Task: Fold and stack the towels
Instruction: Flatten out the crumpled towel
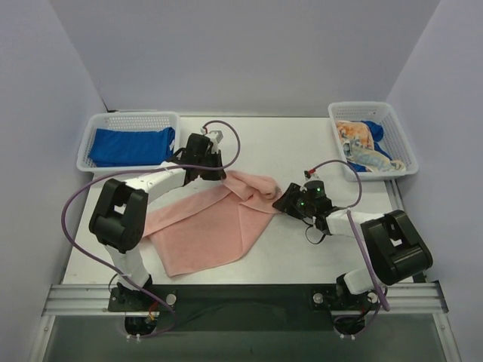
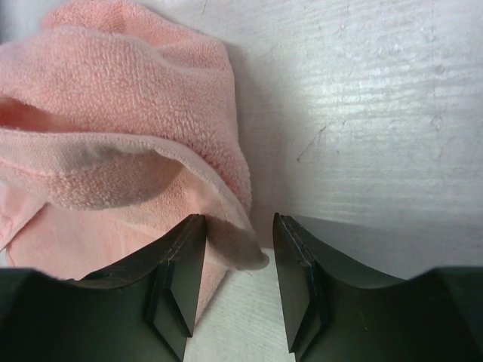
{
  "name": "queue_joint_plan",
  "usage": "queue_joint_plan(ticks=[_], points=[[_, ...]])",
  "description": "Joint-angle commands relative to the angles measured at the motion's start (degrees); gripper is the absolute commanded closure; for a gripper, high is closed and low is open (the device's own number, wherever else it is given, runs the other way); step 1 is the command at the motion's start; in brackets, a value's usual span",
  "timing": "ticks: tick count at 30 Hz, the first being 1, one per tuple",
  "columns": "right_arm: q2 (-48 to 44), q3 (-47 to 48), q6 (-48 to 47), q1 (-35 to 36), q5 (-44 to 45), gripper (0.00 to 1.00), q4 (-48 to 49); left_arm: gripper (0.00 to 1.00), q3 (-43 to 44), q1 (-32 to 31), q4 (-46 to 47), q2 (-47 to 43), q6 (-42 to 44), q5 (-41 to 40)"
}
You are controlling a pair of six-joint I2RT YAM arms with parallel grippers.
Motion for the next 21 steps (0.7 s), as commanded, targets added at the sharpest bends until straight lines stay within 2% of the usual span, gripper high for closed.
queue_joint_plan(ticks=[1, 5, 21], points=[[-2.3, -2.0, -0.1, -0.6, -3.0, 0.60, -2.8, 1.00, 0.4, 0.7, 1.4, -3.2, -0.3, 0.7], [-4.1, -2.3, -0.6, -0.8, -4.4, 0.67, -2.6, 1.00, 0.5, 0.6, 1.5, -3.4, -0.6, 0.8], [-2.9, -5.1, 2.6, -4.0, -9.1, 0.73, 8.8, 1.00, 1.0, 0.8, 1.2, -3.9, -0.7, 1.0]])
